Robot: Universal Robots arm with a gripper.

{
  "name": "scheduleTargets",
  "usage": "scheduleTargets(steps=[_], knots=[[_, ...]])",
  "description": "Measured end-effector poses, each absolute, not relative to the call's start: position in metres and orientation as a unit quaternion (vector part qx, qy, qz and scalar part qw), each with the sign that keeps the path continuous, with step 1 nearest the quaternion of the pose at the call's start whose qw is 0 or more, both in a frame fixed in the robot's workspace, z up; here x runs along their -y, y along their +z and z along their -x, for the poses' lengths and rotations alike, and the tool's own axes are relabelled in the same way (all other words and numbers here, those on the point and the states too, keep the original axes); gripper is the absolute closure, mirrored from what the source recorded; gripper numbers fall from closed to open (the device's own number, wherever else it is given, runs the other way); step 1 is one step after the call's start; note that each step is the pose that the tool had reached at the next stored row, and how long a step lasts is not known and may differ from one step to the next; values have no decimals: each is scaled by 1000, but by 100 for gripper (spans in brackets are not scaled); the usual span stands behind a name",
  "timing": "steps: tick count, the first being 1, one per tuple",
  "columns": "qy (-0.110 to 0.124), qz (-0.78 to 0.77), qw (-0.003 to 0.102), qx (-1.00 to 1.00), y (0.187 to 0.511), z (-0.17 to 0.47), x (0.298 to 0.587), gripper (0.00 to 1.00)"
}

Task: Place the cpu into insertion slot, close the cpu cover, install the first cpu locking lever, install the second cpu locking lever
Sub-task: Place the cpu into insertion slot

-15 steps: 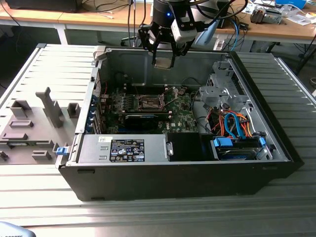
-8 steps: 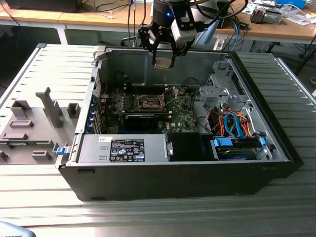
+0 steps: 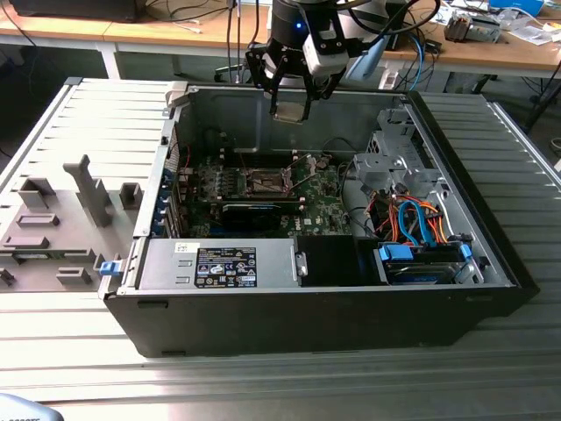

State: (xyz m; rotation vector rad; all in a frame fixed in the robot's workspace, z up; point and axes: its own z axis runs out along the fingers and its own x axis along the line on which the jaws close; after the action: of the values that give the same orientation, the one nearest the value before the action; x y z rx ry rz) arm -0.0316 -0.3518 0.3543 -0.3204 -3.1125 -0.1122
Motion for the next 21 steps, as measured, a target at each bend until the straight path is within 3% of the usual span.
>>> scheduleTargets(steps=[21], knots=[[-36, 111, 5, 993, 354, 32, 352, 45]])
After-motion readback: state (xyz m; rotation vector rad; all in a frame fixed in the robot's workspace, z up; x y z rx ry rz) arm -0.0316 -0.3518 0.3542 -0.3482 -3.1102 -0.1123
